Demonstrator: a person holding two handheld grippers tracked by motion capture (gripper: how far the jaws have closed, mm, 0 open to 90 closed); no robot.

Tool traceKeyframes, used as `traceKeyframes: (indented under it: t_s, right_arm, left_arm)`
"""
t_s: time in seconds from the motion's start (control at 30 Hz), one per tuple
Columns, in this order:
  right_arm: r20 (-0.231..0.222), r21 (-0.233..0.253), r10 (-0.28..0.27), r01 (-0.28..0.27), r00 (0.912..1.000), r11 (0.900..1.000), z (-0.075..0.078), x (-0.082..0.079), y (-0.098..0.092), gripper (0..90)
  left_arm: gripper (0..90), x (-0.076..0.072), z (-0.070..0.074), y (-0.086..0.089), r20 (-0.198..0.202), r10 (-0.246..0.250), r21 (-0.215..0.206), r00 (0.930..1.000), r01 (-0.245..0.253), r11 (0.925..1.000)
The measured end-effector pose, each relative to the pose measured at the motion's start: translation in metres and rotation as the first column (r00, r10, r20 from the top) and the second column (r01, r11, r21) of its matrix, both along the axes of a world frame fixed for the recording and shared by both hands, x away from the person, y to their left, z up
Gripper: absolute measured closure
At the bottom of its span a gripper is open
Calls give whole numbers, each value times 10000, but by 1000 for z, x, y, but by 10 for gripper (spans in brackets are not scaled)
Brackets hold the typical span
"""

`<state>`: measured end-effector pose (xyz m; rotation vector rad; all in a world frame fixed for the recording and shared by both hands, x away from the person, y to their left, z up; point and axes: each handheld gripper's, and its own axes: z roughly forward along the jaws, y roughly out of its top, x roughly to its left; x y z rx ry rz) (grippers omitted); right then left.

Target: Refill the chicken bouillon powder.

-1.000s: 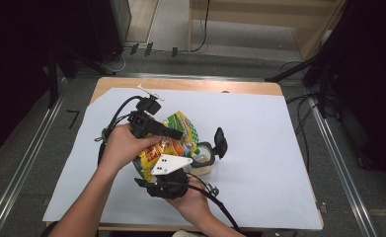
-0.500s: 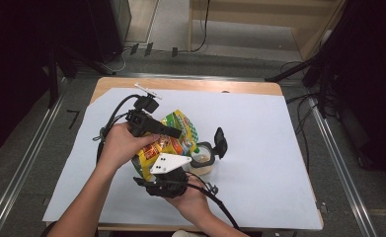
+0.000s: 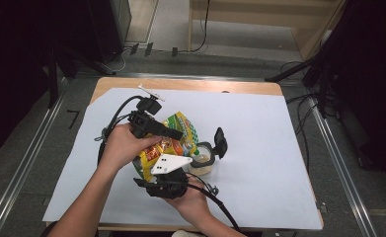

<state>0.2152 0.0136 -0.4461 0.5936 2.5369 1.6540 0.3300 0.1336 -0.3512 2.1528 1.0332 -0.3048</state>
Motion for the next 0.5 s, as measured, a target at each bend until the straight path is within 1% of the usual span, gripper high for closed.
traceKeyframes:
  t_s: [0.27, 0.5]
  right_arm:
    - [18, 13, -14, 13, 10000, 10000, 0, 0, 0, 665]
    - [-57, 35, -4, 4, 10000, 10000, 0, -1, 0, 665]
  left_arm:
    - [689, -1, 0, 0, 16, 4, 21, 10000, -4, 10000]
    - [688, -1, 0, -1, -9, -11, 70, 10000, 11, 10000]
